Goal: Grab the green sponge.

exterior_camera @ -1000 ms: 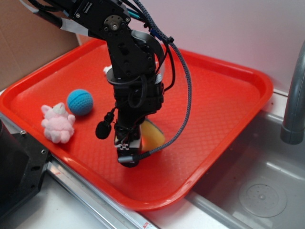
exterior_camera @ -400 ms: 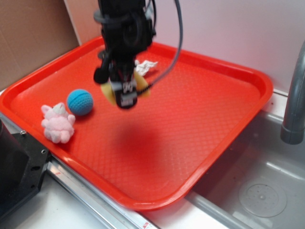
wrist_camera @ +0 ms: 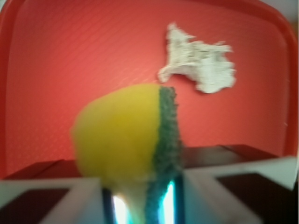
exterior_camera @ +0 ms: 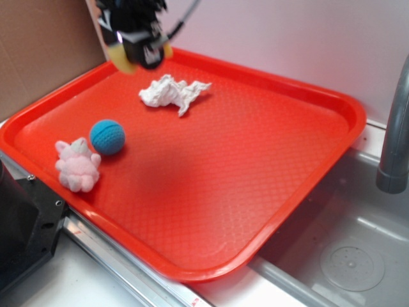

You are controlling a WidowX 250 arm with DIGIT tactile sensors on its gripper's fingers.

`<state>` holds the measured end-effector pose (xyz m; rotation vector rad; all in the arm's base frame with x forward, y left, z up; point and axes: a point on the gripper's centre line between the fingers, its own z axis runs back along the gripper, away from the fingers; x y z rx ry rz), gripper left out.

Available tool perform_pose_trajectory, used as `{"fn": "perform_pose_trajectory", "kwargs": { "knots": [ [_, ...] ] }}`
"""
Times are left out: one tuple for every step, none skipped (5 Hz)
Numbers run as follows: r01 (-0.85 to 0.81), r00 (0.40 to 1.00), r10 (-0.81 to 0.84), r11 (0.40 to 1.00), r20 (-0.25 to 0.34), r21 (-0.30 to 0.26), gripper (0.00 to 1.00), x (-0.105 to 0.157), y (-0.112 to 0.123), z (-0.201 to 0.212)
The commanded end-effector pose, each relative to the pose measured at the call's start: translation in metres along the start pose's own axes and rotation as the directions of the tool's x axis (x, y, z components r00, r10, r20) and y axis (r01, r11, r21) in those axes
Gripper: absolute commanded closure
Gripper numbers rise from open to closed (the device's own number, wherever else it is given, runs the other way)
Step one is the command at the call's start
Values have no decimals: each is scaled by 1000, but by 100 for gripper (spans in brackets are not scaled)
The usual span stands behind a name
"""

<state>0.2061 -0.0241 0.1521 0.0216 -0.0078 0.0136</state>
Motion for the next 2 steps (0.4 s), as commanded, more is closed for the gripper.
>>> {"fn": "perform_pose_trajectory", "kwargs": {
  "knots": [
    [-106,994,106,994,40,-20,100,-13,25,32],
    [-56,998,56,998,3,10,100,0,23,24]
  ]
}}
